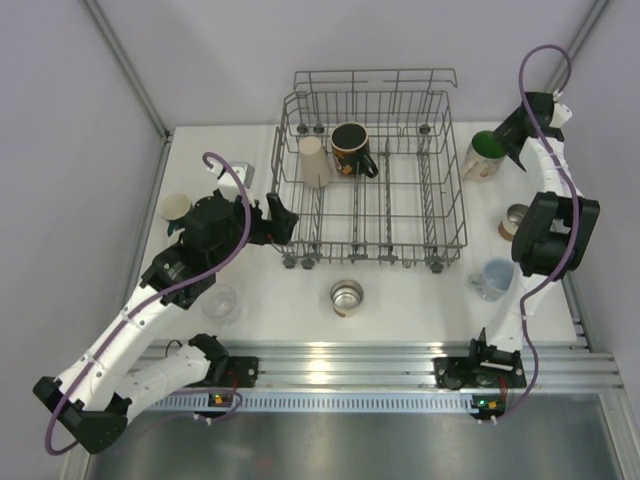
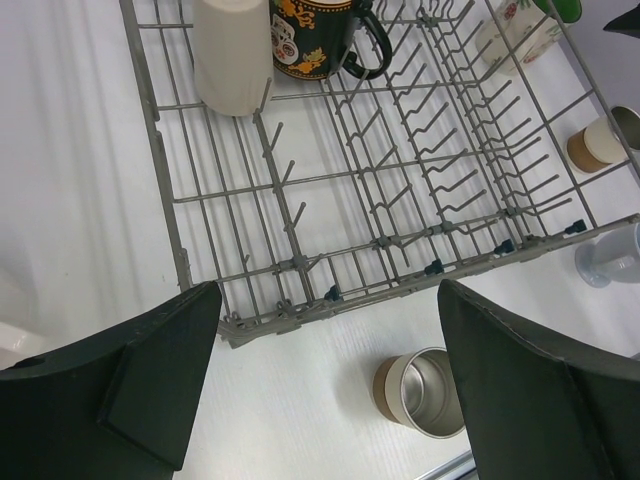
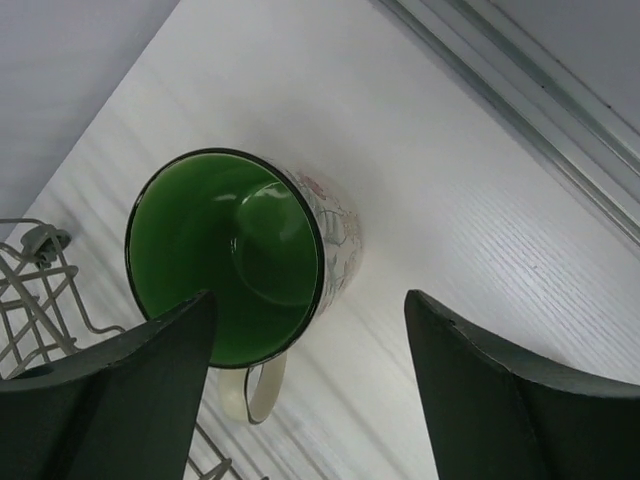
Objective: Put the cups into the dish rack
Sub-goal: Grab a cup with the right arm
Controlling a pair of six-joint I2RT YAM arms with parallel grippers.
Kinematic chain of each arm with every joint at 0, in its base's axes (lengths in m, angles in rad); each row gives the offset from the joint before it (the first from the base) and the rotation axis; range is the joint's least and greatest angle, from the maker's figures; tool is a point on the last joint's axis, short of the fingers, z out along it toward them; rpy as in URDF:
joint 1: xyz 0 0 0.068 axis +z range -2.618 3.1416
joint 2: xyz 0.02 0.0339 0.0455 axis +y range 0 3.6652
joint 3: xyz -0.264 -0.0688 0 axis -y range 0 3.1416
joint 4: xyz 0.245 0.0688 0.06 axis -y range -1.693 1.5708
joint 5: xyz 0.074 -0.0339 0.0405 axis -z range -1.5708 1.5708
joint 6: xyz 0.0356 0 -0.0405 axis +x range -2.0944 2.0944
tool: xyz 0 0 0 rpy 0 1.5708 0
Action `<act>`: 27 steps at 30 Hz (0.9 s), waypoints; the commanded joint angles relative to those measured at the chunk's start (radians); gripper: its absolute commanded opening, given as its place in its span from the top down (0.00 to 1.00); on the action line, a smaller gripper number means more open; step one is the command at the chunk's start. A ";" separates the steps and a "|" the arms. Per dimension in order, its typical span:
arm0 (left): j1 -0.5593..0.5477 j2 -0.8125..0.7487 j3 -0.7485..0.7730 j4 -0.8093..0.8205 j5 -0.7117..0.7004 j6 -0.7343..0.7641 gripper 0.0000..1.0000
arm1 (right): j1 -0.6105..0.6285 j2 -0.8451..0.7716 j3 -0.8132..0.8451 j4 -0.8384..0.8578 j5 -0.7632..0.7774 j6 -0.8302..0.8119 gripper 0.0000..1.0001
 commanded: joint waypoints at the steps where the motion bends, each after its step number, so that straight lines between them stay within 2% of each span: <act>1: 0.002 -0.032 -0.009 0.059 -0.005 0.020 0.05 | -0.030 0.057 0.012 0.096 -0.124 -0.058 0.24; 10: 0.001 -0.044 -0.022 0.059 -0.028 0.024 0.04 | -0.045 0.186 0.093 0.083 -0.151 -0.075 0.38; 13: 0.002 -0.038 -0.017 0.059 -0.019 0.023 0.04 | -0.046 0.206 0.116 0.063 -0.135 -0.109 0.50; 14: 0.001 -0.036 -0.017 0.059 -0.017 0.023 0.04 | -0.046 0.204 0.112 0.064 -0.126 -0.116 0.59; 16: 0.002 -0.036 -0.019 0.059 -0.015 0.024 0.05 | -0.046 0.204 0.109 0.072 -0.118 -0.132 0.69; 17: 0.002 -0.036 -0.020 0.059 -0.015 0.024 0.05 | -0.046 0.206 0.109 0.073 -0.121 -0.133 0.80; 20: 0.002 -0.038 -0.023 0.061 -0.012 0.017 0.05 | -0.049 0.209 0.113 0.075 -0.141 -0.142 1.00; 27: 0.002 -0.035 -0.022 0.062 0.008 0.004 0.06 | -0.063 0.120 0.113 0.102 -0.143 -0.115 1.00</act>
